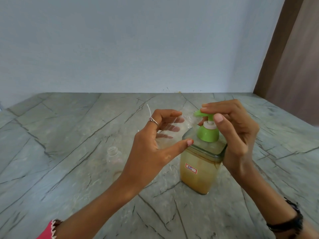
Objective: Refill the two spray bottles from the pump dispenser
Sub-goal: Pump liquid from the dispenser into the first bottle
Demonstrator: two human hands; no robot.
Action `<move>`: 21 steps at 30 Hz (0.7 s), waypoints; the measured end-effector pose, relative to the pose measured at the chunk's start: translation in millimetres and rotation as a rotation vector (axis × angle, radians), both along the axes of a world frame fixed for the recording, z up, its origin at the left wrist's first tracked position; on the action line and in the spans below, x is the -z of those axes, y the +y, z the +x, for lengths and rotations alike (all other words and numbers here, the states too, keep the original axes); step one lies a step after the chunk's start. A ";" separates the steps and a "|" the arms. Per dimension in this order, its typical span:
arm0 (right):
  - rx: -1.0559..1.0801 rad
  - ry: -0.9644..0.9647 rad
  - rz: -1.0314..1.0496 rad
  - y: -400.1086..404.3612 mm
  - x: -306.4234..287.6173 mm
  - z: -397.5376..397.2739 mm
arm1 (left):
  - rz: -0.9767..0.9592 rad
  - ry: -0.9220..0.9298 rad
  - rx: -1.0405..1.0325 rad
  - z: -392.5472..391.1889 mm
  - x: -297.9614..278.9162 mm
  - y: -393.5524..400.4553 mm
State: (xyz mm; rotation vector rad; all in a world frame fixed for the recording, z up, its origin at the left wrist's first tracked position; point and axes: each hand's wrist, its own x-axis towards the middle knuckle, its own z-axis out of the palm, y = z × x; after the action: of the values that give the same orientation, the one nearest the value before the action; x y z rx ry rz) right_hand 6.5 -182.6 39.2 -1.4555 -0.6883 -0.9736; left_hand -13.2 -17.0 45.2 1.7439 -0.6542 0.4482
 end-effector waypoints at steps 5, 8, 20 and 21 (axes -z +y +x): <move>0.038 0.041 0.001 -1.1 -2.0 0.2 | 0.011 -0.014 -0.008 0.2 1.9 -1.5; 0.051 0.030 -0.017 -2.2 -2.0 0.3 | 0.007 -0.018 -0.009 -0.2 2.4 -1.2; -0.025 -0.015 -0.053 -5.3 4.7 2.3 | -0.008 -0.020 -0.037 -1.6 -0.7 -4.4; -0.019 -0.016 -0.056 -5.4 5.3 2.5 | -0.012 -0.021 -0.040 -1.6 -0.4 -4.6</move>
State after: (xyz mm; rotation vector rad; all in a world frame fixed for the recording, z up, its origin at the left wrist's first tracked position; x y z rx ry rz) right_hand 9.0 -188.0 33.9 -1.4890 -0.7456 -0.9587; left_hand -14.8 -21.6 45.6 1.7457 -0.6320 0.4976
